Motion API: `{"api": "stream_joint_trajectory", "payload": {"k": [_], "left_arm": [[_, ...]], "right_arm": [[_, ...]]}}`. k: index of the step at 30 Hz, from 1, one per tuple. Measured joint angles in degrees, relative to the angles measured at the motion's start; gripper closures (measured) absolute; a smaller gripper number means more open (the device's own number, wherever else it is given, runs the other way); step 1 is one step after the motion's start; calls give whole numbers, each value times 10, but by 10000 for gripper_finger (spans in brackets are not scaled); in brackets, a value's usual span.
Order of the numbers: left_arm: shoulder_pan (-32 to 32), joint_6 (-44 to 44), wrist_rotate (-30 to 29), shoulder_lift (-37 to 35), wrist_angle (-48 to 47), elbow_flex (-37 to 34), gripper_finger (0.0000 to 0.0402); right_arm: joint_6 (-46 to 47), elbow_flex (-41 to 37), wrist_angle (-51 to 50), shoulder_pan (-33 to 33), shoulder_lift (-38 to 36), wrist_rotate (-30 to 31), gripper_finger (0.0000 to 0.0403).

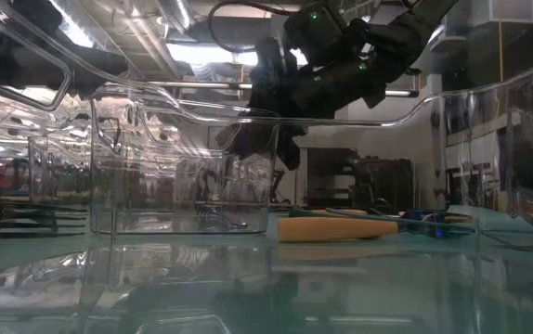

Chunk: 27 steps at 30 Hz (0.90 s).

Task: Sort silverware by color (type)
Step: Put the black fork into the top transparent bin

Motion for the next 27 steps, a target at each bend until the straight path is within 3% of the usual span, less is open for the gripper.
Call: {"api": "stream_joint_trajectory", "payload": {"k": [6, 12, 18, 27], "left_arm": [[0, -10, 2, 0, 1, 0, 331], [0, -10, 68, 12, 56, 0, 331], [-11, -10, 74, 57, 115, 0, 331], [-47, -10, 68, 195, 146, 54, 331]], "right_arm": [[-54, 0, -27, 0, -43, -9, 339], [-119, 0, -143, 0, -133, 9, 339], [-150, 0, -288, 0, -244, 80, 339], [-148, 0, -447, 1, -388, 182, 339]]}}
